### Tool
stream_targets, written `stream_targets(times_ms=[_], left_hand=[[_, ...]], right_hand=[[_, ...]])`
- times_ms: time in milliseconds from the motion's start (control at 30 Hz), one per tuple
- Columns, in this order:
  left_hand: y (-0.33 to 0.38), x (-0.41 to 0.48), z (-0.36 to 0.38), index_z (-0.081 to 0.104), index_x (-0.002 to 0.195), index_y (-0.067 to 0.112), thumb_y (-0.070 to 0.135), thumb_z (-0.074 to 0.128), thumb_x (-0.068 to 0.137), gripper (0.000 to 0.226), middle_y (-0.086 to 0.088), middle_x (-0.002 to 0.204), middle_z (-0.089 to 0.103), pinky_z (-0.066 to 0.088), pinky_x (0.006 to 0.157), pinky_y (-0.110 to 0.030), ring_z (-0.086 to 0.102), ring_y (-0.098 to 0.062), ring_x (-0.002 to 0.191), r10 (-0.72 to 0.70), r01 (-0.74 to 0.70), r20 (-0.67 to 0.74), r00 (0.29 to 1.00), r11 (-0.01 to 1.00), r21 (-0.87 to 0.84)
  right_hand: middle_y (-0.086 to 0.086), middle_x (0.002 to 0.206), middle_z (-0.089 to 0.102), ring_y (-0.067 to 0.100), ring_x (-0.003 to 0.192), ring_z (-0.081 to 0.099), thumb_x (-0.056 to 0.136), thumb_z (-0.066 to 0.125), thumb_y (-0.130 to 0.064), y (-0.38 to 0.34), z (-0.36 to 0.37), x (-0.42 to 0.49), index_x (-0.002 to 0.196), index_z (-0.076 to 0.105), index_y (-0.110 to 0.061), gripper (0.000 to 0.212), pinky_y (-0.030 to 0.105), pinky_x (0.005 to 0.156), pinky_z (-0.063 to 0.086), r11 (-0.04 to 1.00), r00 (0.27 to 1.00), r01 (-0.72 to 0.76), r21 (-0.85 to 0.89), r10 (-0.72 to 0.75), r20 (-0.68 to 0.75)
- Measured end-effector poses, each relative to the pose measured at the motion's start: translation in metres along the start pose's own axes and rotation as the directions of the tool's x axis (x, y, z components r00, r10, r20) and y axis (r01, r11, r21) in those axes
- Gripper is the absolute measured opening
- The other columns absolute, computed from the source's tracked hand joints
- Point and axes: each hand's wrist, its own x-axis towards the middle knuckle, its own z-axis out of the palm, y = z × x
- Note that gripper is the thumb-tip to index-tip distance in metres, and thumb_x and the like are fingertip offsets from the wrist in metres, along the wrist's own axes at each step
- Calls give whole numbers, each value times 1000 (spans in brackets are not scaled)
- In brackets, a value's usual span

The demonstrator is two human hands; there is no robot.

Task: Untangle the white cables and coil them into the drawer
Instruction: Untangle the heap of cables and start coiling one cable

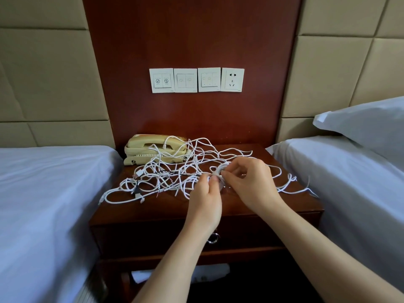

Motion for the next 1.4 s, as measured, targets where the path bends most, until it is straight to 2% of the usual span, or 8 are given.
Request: stream_targets(times_ms=[100, 200, 367, 533, 667, 867, 1067, 1400], left_hand=[[-4, 2, 2, 58, 110, 7, 26, 32, 101, 33, -11, 105, 65, 49, 91, -45, 61, -28, 101, -15, 15, 3, 1000, 1000, -11], [-5, 4, 1, 60, 96, 11, 25, 31, 101, 32, -4, 91, 64, 50, 86, -44, 62, -23, 90, -9, 9, 7, 1000, 1000, -25], [-7, 6, -2, 54, 82, 6, 23, 28, 101, 37, 1, 68, 54, 36, 59, -30, 51, -16, 64, 35, -35, 3, 999, 997, 70], [-11, 8, -3, 54, 82, 2, 21, 30, 101, 36, -7, 74, 59, 40, 64, -35, 54, -20, 68, -2, 2, 7, 1000, 1000, -11], [-10, 6, 2, 47, 68, 10, 24, 35, 97, 35, -8, 69, 53, 36, 64, -36, 48, -19, 67, -8, 8, 12, 1000, 998, -66], [-7, 3, 2, 52, 78, 9, 22, 32, 101, 33, -2, 74, 58, 37, 61, -27, 52, -13, 67, 2, -2, -5, 1000, 1000, -2], [0, -2, -2, 56, 98, 9, 27, 32, 102, 31, 5, 83, 58, 36, 60, -14, 53, -5, 75, 50, -49, -6, 999, 997, 56], [7, -3, -3, 55, 103, 12, 26, 32, 102, 28, 5, 88, 59, 38, 61, -16, 55, -7, 80, 49, -50, 17, 999, 996, 70]], right_hand=[[-5, 61, 62, 11, 59, 56, 84, 64, -17, -2, 2, -3, 69, 58, -20, 17, 21, 56, 42, 989, 999, 33, -144, -31, 13], [1, 65, 63, 22, 63, 56, 87, 57, -12, -3, 5, -8, 73, 57, -14, 14, 36, 61, 46, 966, 989, 144, -215, -138, 44], [6, 82, 60, 30, 75, 57, 91, 47, -11, -6, 8, -13, 85, 56, -9, 11, 44, 66, 45, 912, 951, 298, -281, -257, 173], [5, 94, 56, 31, 80, 57, 93, 47, -14, -7, 12, -15, 98, 55, -11, 10, 42, 66, 45, 879, 941, 332, -343, -285, 180], [4, 68, 55, 28, 56, 56, 68, 73, -2, -1, 16, -13, 75, 53, -11, 23, 29, 46, 26, 792, 929, 360, -493, -350, 117], [0, 60, 54, 19, 48, 55, 40, 87, -5, 0, 20, -11, 64, 53, -14, 43, 19, 44, 22, 708, 911, 387, -591, -395, 123], [5, 80, 54, 23, 64, 54, 80, 57, -3, 9, 12, -4, 80, 58, -7, 4, 32, 54, 40, 884, 915, 403, -236, -382, 131], [-15, 73, 42, 0, 65, 43, 87, 57, -2, 6, 11, -2, 78, 51, -23, 24, 8, 62, 33, 956, 957, 289, -43, -289, 5]])
